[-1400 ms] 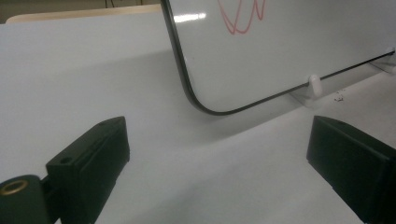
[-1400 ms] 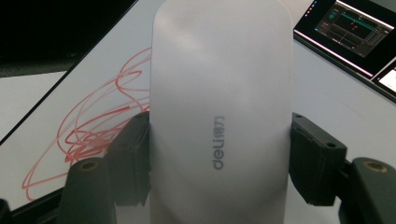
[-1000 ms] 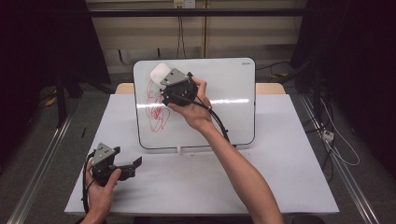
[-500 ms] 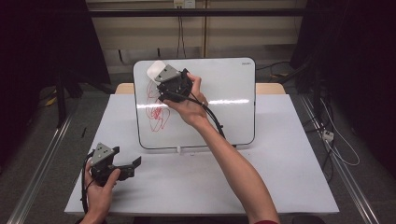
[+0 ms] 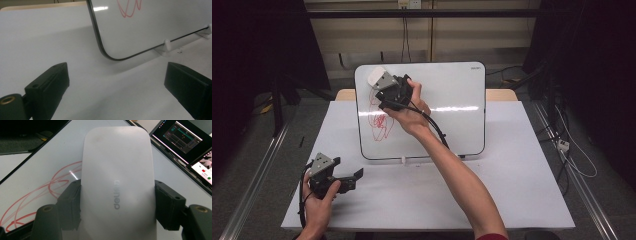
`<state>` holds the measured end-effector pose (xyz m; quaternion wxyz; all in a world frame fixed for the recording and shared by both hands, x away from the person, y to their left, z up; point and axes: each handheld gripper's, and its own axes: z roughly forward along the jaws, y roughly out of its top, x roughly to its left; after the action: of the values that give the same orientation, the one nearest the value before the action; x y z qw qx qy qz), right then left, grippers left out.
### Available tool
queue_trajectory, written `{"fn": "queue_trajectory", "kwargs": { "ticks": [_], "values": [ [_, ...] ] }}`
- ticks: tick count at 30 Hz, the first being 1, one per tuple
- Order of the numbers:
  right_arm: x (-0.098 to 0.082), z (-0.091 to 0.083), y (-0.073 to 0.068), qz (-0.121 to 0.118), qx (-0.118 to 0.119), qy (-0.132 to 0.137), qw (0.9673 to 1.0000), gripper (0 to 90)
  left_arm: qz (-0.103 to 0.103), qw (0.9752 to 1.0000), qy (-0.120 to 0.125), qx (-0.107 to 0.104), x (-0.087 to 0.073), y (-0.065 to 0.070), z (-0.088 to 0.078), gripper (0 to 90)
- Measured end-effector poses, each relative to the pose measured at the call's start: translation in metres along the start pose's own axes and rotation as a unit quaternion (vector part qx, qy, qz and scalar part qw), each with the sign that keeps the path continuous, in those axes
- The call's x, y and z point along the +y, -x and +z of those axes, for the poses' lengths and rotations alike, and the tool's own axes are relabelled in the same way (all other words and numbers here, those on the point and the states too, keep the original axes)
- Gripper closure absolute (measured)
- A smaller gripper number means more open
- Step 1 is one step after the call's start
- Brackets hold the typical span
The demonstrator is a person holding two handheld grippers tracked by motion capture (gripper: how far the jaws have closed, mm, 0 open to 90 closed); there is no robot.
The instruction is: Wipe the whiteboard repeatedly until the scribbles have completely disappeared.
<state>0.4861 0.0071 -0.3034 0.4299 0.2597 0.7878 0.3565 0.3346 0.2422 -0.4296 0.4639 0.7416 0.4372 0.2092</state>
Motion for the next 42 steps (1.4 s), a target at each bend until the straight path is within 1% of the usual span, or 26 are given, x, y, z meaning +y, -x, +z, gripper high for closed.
{"fn": "queue_trajectory", "kwargs": {
  "ticks": [7, 11, 14, 16, 17, 23, 25, 26, 30, 31, 32, 39, 42],
  "values": [
    [0.001, 0.001, -0.001, 0.001, -0.003, -0.002, 1.0000, 31.5, 0.001, 1.0000, 0.000, -0.002, 0.000, 0.001, 0.000, 6.0],
    [0.001, 0.001, -0.004, -0.002, -0.011, -0.003, 0.9999, 31.5, 0.000, 1.0000, -0.001, -0.002, 0.000, 0.001, 0.001, 6.5],
    [0.000, 0.002, -0.004, -0.001, -0.011, -0.003, 0.9999, 31.5, 0.000, 1.0000, -0.001, -0.002, 0.000, 0.000, 0.000, 6.6],
    [0.000, 0.002, -0.005, -0.005, -0.009, -0.002, 0.9999, 31.6, 0.000, 1.0000, -0.001, -0.002, 0.000, 0.000, 0.000, 6.5],
    [0.000, 0.002, -0.005, -0.010, -0.007, -0.003, 0.9999, 31.6, 0.000, 1.0000, -0.001, -0.001, 0.000, 0.000, 0.000, 6.6],
    [-0.002, 0.002, -0.009, -0.010, -0.003, -0.004, 0.9999, 31.6, 0.000, 1.0000, -0.001, -0.002, 0.000, 0.000, 0.000, 6.5],
    [-0.003, 0.002, -0.011, -0.017, 0.000, -0.004, 0.9999, 31.6, 0.000, 1.0000, -0.001, -0.002, 0.000, 0.000, 0.001, 6.6],
    [-0.004, 0.002, -0.012, -0.015, 0.000, -0.005, 0.9999, 31.6, 0.000, 1.0000, -0.002, -0.002, 0.000, 0.000, 0.001, 6.5],
    [-0.007, 0.001, -0.018, -0.026, 0.007, -0.007, 0.9996, 31.6, 0.000, 1.0000, 0.000, -0.001, 0.000, 0.001, 0.000, 6.5],
    [-0.008, 0.000, -0.020, -0.023, 0.007, -0.007, 0.9997, 31.6, 0.001, 1.0000, -0.001, -0.001, 0.000, 0.000, 0.000, 6.5],
    [-0.009, 0.000, -0.020, -0.028, 0.009, -0.007, 0.9996, 31.7, 0.000, 1.0000, 0.000, 0.000, 0.000, 0.000, 0.000, 6.5],
    [-0.014, -0.002, -0.030, -0.040, 0.022, -0.014, 0.9988, 31.7, 0.001, 1.0000, -0.002, 0.000, 0.000, 0.000, 0.001, 6.5],
    [-0.017, -0.004, -0.032, -0.043, 0.026, -0.012, 0.9987, 31.7, 0.001, 1.0000, -0.002, 0.001, 0.000, 0.000, 0.001, 6.6]
  ]
}}
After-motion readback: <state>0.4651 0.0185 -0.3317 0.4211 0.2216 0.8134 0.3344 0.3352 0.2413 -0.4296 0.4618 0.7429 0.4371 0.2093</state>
